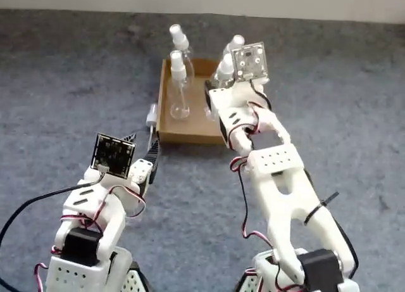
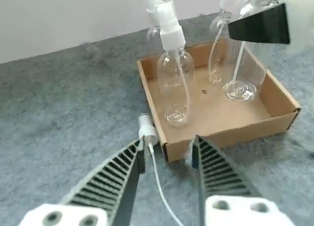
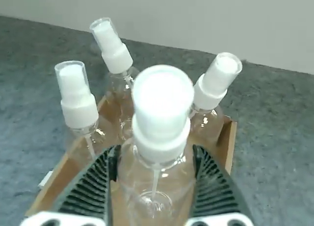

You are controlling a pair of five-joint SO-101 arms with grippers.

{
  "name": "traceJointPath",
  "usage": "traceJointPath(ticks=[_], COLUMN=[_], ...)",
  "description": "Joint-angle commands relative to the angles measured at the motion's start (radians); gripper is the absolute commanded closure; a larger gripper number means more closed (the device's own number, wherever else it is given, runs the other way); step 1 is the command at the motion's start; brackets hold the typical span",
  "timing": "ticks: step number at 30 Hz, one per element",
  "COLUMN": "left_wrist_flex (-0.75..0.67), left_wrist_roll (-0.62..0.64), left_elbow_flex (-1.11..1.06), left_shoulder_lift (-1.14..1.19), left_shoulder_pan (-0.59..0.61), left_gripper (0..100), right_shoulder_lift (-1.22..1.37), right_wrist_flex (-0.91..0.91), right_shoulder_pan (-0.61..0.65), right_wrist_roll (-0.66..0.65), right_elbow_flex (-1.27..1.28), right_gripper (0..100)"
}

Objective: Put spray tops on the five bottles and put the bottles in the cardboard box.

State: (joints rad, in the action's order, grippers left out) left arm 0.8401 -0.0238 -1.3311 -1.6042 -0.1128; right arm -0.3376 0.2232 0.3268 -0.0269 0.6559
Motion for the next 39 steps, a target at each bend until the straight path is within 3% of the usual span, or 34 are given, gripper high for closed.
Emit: traceJointPath(ticks=[1, 19, 39], left_wrist_flex=[-0.020, -0.020, -0.020], left_wrist_roll=[-0.003, -0.003, -0.003], left_elbow_flex=[0.008, 0.007, 0.007], left_shoulder_lift=[-0.012, -0.012, -0.012], left_shoulder_pan=[0.010, 0.010, 0.010], left_gripper=[88, 88, 88], right_shoulder_lift=[0.027, 0.240, 0.283], right_wrist_flex=[-0.084, -0.219, -0.217], right_shoulder_pan=[-0.013, -0.050, -0.056], right_wrist_roll=[-0.012, -0.015, -0.015], right_elbow_flex=[-0.013, -0.030, -0.050], right_gripper=[99.5, 99.5, 95.5])
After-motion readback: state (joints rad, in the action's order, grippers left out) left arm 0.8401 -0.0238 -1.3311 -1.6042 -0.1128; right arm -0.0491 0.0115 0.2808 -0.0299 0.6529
